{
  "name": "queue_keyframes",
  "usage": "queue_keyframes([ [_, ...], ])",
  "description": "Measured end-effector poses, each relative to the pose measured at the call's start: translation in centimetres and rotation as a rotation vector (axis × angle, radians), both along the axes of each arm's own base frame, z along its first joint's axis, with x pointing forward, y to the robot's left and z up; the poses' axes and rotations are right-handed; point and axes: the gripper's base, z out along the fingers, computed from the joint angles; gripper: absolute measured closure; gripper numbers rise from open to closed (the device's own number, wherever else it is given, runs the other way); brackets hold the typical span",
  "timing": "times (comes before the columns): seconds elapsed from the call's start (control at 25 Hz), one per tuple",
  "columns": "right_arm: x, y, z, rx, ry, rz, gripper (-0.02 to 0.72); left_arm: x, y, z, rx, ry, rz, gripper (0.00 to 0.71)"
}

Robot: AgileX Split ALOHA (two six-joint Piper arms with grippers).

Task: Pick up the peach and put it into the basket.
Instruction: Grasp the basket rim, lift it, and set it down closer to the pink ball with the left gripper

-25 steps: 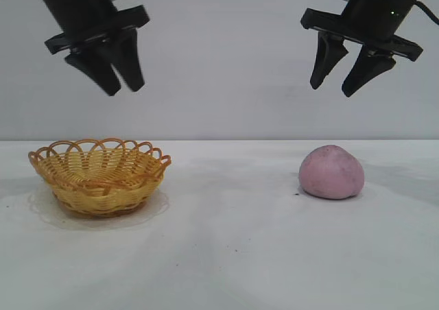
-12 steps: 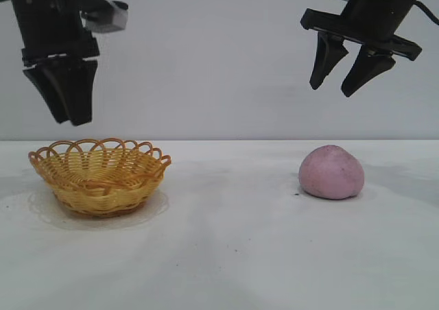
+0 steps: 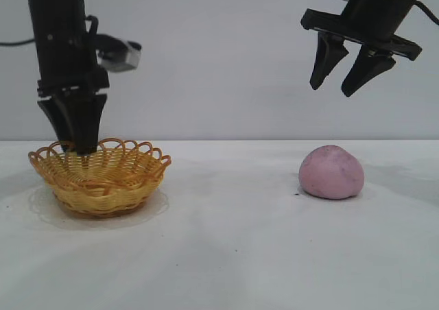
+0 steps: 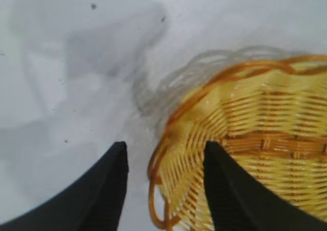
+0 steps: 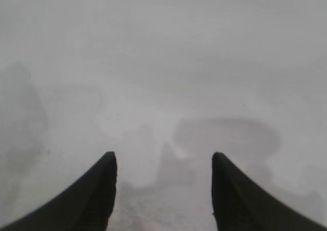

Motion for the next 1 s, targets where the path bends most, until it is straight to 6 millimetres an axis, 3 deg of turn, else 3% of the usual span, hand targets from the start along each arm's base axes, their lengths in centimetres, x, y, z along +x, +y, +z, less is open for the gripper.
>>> queue_keyframes([
  [0.16,0.0,0.0,0.0,-0.002,0.0,0.001,0.347,0.1,-0.1,-0.4,0.001,0.021,0.001,0.653],
  [0.36,0.0,-0.1,0.0,-0.015,-0.004,0.009,0.347,-0.2,0.0,0.3,-0.001,0.049,0.162,0.639],
  [0.4,0.0,-0.1,0.0,-0.019,-0.006,0.013,0.347,-0.2,0.0,0.8,-0.005,0.053,0.232,0.71],
  [0.72,0.0,-0.1,0.0,-0.029,-0.015,0.024,0.347,-1.7,-0.1,3.7,-0.217,0.096,0.629,0.71],
  [0.84,0.1,-0.1,0.0,-0.03,-0.021,0.023,0.347,-3.1,-0.7,3.5,-0.346,0.113,0.725,0.71],
  [1.0,0.1,-0.1,0.0,-0.03,-0.026,0.02,0.347,-4.9,-1.0,1.5,-0.439,0.175,0.827,0.71],
])
